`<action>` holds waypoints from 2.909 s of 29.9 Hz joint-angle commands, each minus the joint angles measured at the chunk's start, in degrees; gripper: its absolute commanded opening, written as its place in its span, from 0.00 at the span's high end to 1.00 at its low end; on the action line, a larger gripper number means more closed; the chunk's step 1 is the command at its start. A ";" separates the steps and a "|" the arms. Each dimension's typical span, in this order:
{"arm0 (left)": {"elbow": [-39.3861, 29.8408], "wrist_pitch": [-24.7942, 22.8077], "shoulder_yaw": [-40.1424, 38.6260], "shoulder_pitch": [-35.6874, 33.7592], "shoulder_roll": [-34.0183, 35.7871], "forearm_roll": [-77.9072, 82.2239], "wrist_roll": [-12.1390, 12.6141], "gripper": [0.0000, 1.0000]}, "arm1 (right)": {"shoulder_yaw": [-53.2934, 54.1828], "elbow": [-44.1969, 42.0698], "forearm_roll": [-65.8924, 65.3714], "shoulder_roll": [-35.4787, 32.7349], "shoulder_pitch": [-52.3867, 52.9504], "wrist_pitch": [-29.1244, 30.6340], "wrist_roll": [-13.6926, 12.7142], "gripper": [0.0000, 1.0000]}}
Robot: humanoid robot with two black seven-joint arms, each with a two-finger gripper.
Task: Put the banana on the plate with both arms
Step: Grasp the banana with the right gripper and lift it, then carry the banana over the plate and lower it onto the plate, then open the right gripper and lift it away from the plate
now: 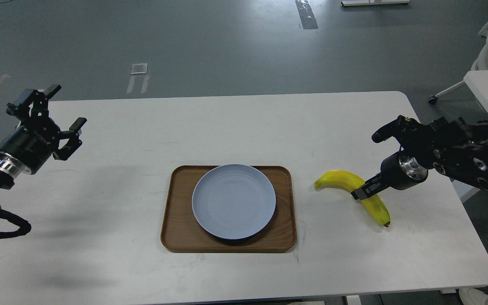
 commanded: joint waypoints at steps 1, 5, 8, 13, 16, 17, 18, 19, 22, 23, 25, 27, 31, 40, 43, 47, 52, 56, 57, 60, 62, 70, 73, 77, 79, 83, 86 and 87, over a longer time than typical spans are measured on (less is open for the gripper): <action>-0.01 0.00 -0.12 0.01 0.06 0.00 0.09 0.02 | 0.26 0.09 0.31 -1.38 2.58 0.00 0.00 0.84; -0.18 0.00 -0.12 0.01 -0.03 0.00 0.09 0.02 | 0.79 1.06 1.10 -1.82 8.11 0.00 0.00 0.83; -0.45 0.00 -0.12 0.01 0.06 0.00 0.09 0.02 | 0.88 2.11 2.50 -0.59 11.72 0.00 0.00 0.83; -0.45 0.00 -0.12 0.01 0.76 -0.09 0.09 0.02 | 0.44 1.76 10.23 8.80 13.93 0.00 0.00 0.82; -0.45 0.00 -0.29 0.01 0.85 -0.09 0.09 0.02 | 0.26 0.53 11.56 13.64 13.93 0.00 0.00 0.82; -0.53 0.00 -0.29 0.01 0.85 -0.09 0.09 0.02 | 0.00 -0.25 12.69 15.65 13.84 0.00 0.00 0.82; -0.54 0.00 -0.29 0.01 0.85 -0.09 0.09 0.02 | -0.44 -0.70 14.01 17.76 13.58 0.00 0.00 0.82; -0.54 0.00 -0.29 0.01 0.85 -0.09 0.09 0.02 | -0.88 -0.96 14.80 18.91 13.40 0.00 0.00 0.82; -0.54 0.00 -0.29 0.01 0.76 -0.09 0.09 0.02 | -2.98 -2.45 18.41 22.43 13.14 0.00 0.00 0.81; -0.54 0.00 -0.29 0.01 0.76 -0.09 0.09 0.02 | -3.51 -3.07 19.63 24.01 12.96 0.00 0.00 0.81; -0.54 0.00 -0.29 0.01 0.76 -0.09 0.09 0.02 | -3.69 -4.04 20.61 25.95 12.52 0.00 0.00 0.79; -0.54 0.00 -0.29 0.01 0.76 -0.09 0.09 0.02 | -3.78 -4.91 20.79 27.88 11.56 0.00 0.00 0.79; -0.53 0.00 -0.29 0.01 0.76 -0.18 0.09 0.02 | -3.78 -7.29 20.96 29.47 10.15 0.00 0.00 0.78; -0.45 0.00 -0.29 0.01 0.76 -0.18 0.09 0.02 | -4.84 -8.43 23.07 29.47 8.48 0.00 0.00 0.58; -0.53 0.00 -0.29 0.01 0.76 -0.26 0.09 0.02 | -4.84 -8.35 23.86 29.47 8.13 0.00 0.00 0.47; -0.53 0.00 -0.29 0.01 0.76 -0.26 0.09 0.02 | -4.75 -8.35 24.83 29.47 8.04 0.00 0.00 0.37; -0.53 0.00 -0.29 0.01 0.76 -0.26 0.09 0.02 | -4.31 -8.52 26.59 29.47 8.13 0.00 0.00 0.05; -0.54 0.00 -0.29 0.01 0.76 -0.35 0.09 0.02 | -2.38 -9.49 29.66 28.78 9.00 0.00 0.00 0.02; -0.54 0.00 -0.29 0.01 0.76 -0.35 0.09 0.02 | -0.03 -10.10 31.84 26.77 9.09 0.00 0.00 0.02; -0.45 0.00 -0.29 0.01 0.68 -0.35 0.09 0.02 | 6.12 -10.28 37.20 22.11 8.04 0.00 0.00 0.02; -0.53 0.00 -0.29 0.01 0.41 -0.35 0.09 0.02 | 10.18 -9.93 42.04 18.15 5.76 0.00 0.00 0.02; -0.45 0.00 -0.29 0.01 -1.08 -0.35 0.09 0.02 | 31.00 -10.10 57.61 8.38 -11.54 0.00 0.00 0.02; -0.45 0.00 -0.29 0.01 -1.96 -0.35 0.09 0.02 | 39.62 -10.28 59.54 7.77 -18.05 0.00 0.00 0.02; -0.36 0.00 -0.29 0.01 -4.33 -0.27 0.18 0.02 | 51.04 -10.19 62.70 7.67 -26.57 0.00 0.00 0.02; -0.36 0.00 -0.29 0.01 -5.21 -0.18 0.27 0.02 | 53.16 -10.28 63.50 7.85 -28.34 0.00 0.00 0.02; 0.17 0.00 -0.29 0.01 -8.19 0.26 0.44 0.02 | 58.17 -10.28 64.38 8.11 -33.00 0.00 0.00 0.00; 0.52 0.00 -0.29 -0.08 -9.60 0.44 0.53 0.02 | 59.23 -10.28 64.38 8.03 -34.49 0.00 0.00 0.00; 0.52 0.00 -0.29 -0.08 -10.22 0.44 0.53 0.02 | 59.41 -10.28 64.38 8.03 -34.94 0.00 0.00 0.00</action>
